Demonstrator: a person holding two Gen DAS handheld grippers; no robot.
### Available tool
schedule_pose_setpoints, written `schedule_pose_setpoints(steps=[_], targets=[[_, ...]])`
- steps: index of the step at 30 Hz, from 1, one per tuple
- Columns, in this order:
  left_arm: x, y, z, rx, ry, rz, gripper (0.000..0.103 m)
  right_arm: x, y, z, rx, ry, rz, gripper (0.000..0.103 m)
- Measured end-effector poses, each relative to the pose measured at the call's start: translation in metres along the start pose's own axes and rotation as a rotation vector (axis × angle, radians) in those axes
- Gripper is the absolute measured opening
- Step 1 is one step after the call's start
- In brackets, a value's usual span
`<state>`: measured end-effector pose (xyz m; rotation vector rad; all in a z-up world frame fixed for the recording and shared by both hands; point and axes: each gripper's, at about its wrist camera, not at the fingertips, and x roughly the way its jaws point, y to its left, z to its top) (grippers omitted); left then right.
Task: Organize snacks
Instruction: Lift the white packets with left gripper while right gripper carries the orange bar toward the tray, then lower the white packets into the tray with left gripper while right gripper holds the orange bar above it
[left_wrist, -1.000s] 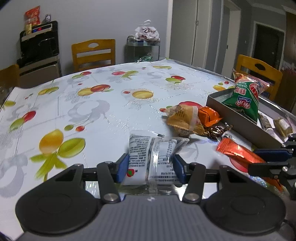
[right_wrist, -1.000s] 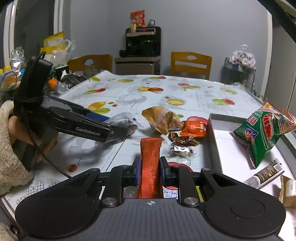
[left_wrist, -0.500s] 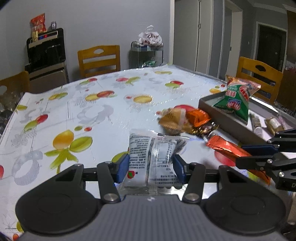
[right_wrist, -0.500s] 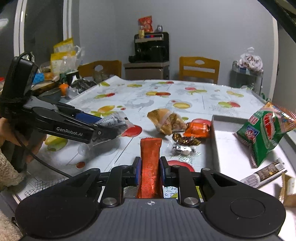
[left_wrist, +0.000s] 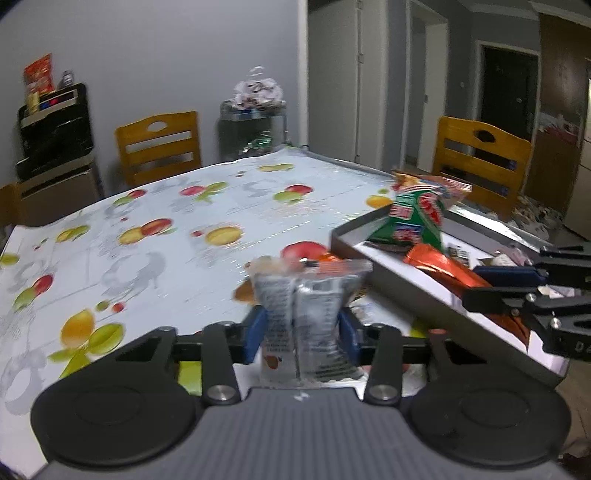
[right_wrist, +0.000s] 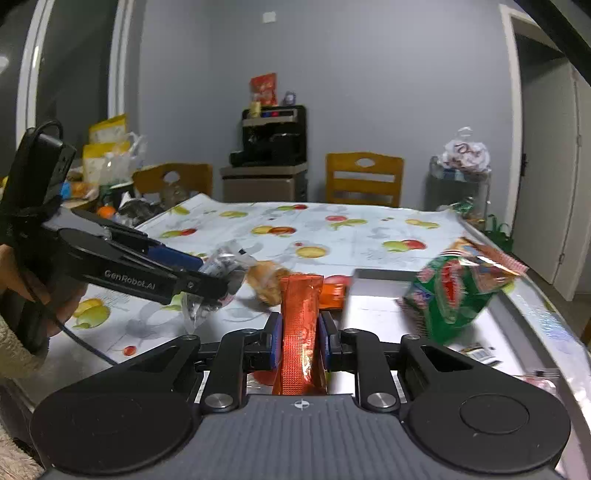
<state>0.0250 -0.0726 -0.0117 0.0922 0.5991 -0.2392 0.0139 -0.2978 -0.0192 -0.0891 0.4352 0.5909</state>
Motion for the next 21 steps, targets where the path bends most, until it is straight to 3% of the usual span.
schedule_pose_setpoints(steps=[2,9,10,11,12,14,18,21], targets=[[0.007,-0.007,0.004,0.012,0.019,-0.007,0.015,-0.002,-0.008,-0.002,0.011,-0.004,-0.008,0.023],[0.031,-0.017,0.006,0.009,0.097,0.001,0.017,-0.007,-0.026,-0.009,0.043,-0.002,-0.016,0.023],[0.033,-0.018,0.006,0.011,0.098,0.005,0.019,-0.007,-0.027,-0.01,0.048,-0.001,-0.016,0.023],[0.034,-0.019,0.007,0.009,0.105,0.006,0.034,-0.008,-0.028,-0.011,0.051,-0.001,-0.015,0.023],[0.036,-0.019,0.007,0.006,0.119,0.001,0.054,-0.008,-0.029,-0.011,0.052,0.0,-0.014,0.023],[0.038,-0.018,0.005,0.001,0.12,0.002,0.072,-0.008,-0.028,-0.012,0.055,0.002,-0.008,0.023],[0.045,-0.017,0.0,-0.006,0.135,0.028,0.076,-0.008,-0.028,-0.014,0.06,0.007,-0.008,0.023],[0.054,-0.005,-0.005,-0.093,0.161,0.007,0.076,-0.008,-0.027,-0.015,0.058,0.008,-0.005,0.023]])
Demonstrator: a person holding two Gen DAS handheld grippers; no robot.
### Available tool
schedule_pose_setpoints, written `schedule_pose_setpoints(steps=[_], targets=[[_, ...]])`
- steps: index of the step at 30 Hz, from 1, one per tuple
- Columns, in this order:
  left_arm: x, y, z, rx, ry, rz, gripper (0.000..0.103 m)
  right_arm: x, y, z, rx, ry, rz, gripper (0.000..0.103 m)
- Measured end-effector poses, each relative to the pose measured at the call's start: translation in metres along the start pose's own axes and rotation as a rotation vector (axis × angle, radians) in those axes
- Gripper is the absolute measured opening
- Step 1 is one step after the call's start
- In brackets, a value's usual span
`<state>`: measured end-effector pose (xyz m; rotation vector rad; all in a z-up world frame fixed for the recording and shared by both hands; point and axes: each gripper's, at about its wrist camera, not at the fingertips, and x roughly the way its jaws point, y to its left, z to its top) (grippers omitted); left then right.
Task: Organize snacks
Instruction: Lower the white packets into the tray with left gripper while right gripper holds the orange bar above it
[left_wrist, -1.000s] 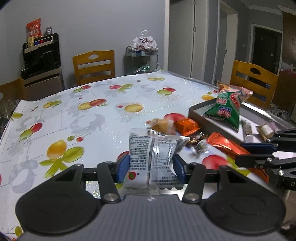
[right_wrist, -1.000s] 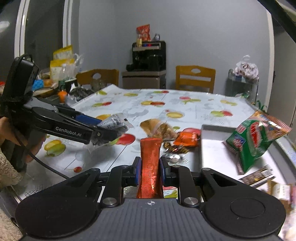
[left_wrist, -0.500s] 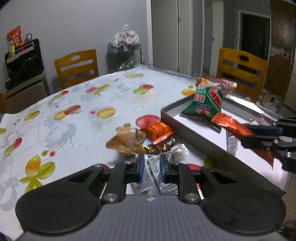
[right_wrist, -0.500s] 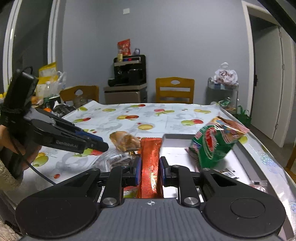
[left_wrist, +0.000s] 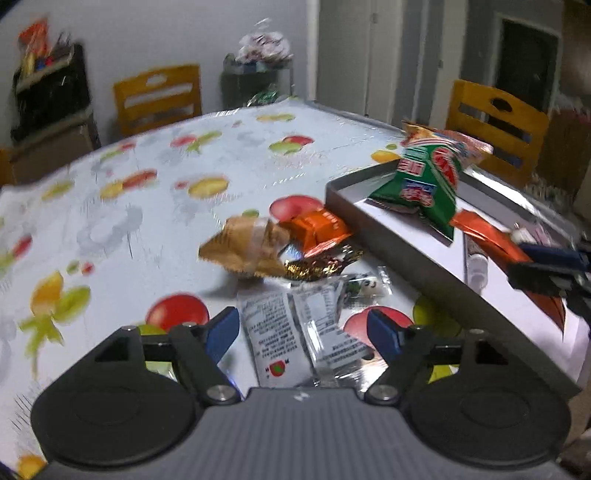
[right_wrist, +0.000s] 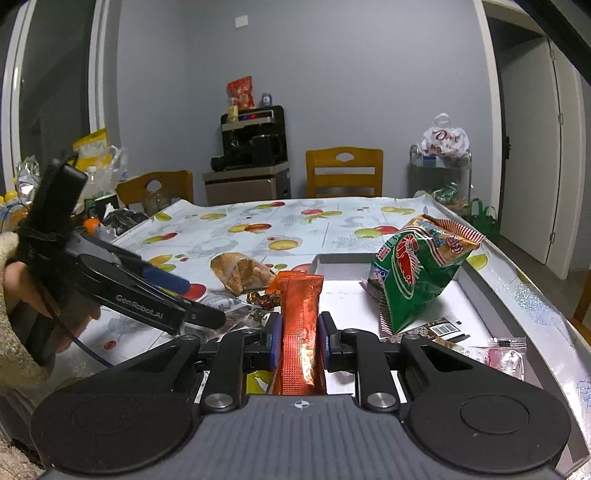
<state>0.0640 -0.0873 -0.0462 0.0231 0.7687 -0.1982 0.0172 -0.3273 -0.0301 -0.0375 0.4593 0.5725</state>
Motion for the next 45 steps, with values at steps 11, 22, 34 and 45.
schedule_pose_setpoints(steps=[11,22,34,45], targets=[[0.017,0.006,-0.01,-0.031,-0.021,-0.001,0.056,0.004,0.005,-0.001,-0.01,0.015,0.006,0.023],[-0.012,0.008,-0.005,-0.012,-0.085,-0.019,0.046,0.003,0.003,0.002,-0.015,-0.004,-0.015,0.023],[-0.011,-0.027,0.053,0.031,-0.157,-0.107,0.044,0.012,-0.022,0.007,0.004,-0.001,-0.097,0.023],[0.047,-0.071,0.102,0.032,-0.11,-0.137,0.044,0.036,-0.038,0.01,0.029,0.082,-0.114,0.023]])
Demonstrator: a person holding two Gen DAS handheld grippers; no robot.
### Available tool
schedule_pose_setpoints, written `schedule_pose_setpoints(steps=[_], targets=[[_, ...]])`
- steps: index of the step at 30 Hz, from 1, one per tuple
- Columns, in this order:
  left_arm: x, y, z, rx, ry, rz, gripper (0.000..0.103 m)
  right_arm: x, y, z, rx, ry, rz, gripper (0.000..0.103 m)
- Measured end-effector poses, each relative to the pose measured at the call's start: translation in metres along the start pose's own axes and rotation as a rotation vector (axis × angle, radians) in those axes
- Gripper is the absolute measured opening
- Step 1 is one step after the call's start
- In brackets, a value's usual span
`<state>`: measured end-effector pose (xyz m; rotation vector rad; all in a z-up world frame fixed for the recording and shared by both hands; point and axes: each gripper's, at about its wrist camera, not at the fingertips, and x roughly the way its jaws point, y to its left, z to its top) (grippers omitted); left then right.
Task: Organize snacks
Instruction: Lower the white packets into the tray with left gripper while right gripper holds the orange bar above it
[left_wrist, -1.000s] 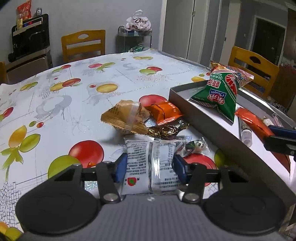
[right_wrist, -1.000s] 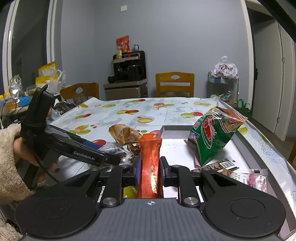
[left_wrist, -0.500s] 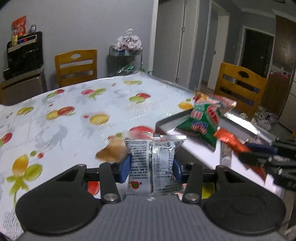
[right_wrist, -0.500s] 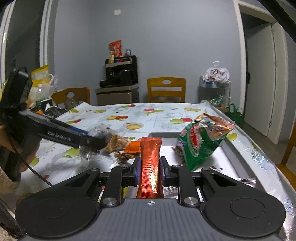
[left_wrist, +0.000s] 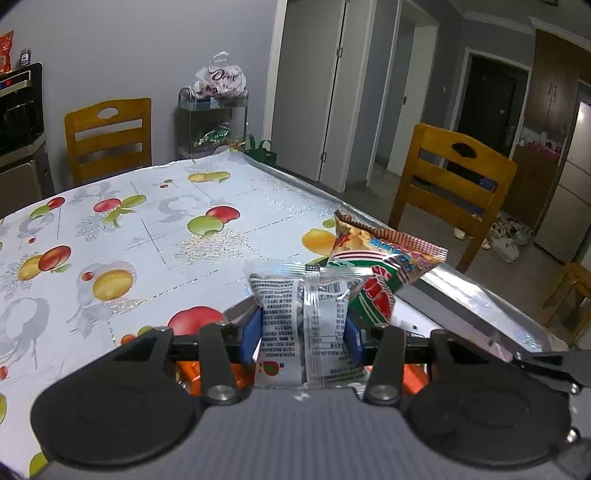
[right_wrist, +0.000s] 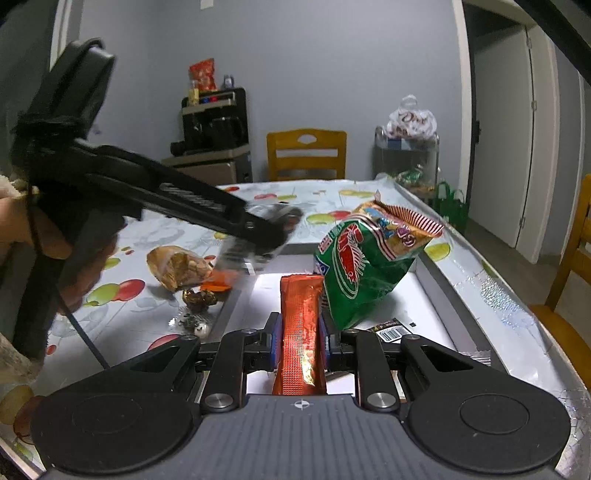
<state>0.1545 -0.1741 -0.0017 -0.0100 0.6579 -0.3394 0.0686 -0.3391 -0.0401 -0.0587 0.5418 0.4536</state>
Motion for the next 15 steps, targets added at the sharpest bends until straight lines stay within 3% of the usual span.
schedule_pose_setpoints(steps=[15], targets=[[0.044,-0.014,0.005,0.097,0.04,0.055,0.044,0.019,0.008,0.013,-0.053,0.092,-0.024,0.023]])
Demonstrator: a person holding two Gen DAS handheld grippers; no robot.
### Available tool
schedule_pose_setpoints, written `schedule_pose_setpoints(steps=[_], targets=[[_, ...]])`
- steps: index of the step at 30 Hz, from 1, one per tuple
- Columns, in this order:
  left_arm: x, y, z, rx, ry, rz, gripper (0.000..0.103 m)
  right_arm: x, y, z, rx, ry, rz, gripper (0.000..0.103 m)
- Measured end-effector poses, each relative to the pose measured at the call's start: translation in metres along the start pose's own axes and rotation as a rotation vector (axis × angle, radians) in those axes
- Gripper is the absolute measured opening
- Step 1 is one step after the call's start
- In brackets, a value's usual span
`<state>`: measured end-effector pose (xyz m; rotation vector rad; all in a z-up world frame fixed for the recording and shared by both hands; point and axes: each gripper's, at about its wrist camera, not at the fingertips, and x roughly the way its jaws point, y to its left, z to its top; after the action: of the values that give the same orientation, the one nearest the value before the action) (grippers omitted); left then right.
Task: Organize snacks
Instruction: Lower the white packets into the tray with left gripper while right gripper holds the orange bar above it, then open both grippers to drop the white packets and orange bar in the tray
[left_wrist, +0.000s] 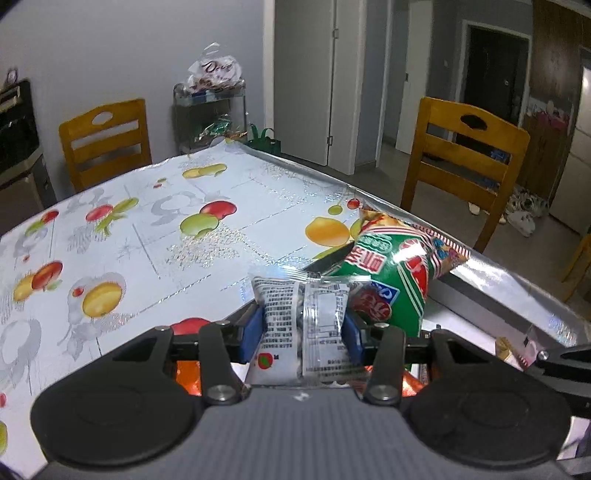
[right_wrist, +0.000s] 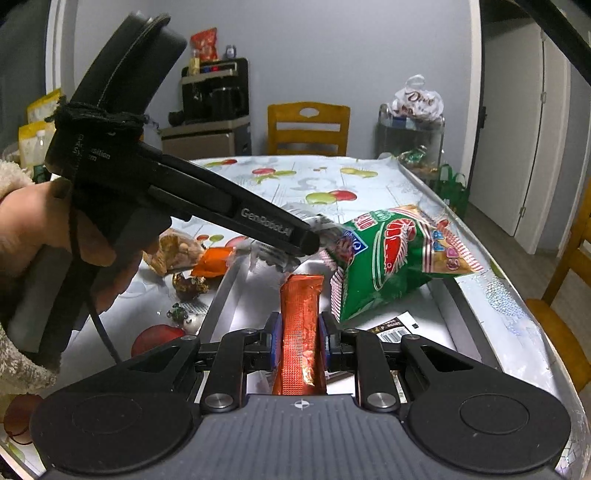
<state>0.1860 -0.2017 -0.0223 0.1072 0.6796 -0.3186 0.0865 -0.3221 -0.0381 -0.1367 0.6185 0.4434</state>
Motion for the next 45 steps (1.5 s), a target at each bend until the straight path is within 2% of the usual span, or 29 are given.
schedule_pose_setpoints(steps=[3,13,20,26,31,33,36,42,45], targets=[[0.002,-0.005,-0.002,0.037,-0.01,0.004,0.044,0.002,0.002,0.001,-0.006,0.009,-0.004,0.023],[0.008,-0.006,-0.004,0.033,-0.008,-0.035,0.044,0.01,0.007,0.002,-0.031,0.041,-0.009,0.023],[0.013,-0.001,-0.009,0.002,0.022,-0.051,0.044,0.013,0.005,0.001,-0.024,0.043,-0.01,0.024],[0.006,-0.002,-0.011,0.018,0.012,-0.05,0.047,0.011,0.005,0.0,-0.021,0.039,-0.01,0.029],[-0.003,0.0,-0.011,0.009,-0.004,-0.049,0.067,0.009,0.003,-0.001,-0.001,0.037,-0.01,0.036],[-0.009,0.001,-0.012,0.007,-0.013,-0.049,0.079,0.005,0.002,-0.001,0.019,0.03,-0.002,0.047],[-0.019,0.0,-0.013,0.01,-0.036,-0.046,0.088,0.001,0.003,0.0,0.027,0.018,-0.005,0.052],[-0.037,0.002,-0.015,0.023,-0.058,-0.041,0.093,-0.008,0.008,0.0,0.043,-0.007,-0.009,0.068],[-0.045,0.004,-0.017,0.025,-0.066,-0.048,0.094,-0.011,0.011,0.001,0.043,-0.016,-0.014,0.073]])
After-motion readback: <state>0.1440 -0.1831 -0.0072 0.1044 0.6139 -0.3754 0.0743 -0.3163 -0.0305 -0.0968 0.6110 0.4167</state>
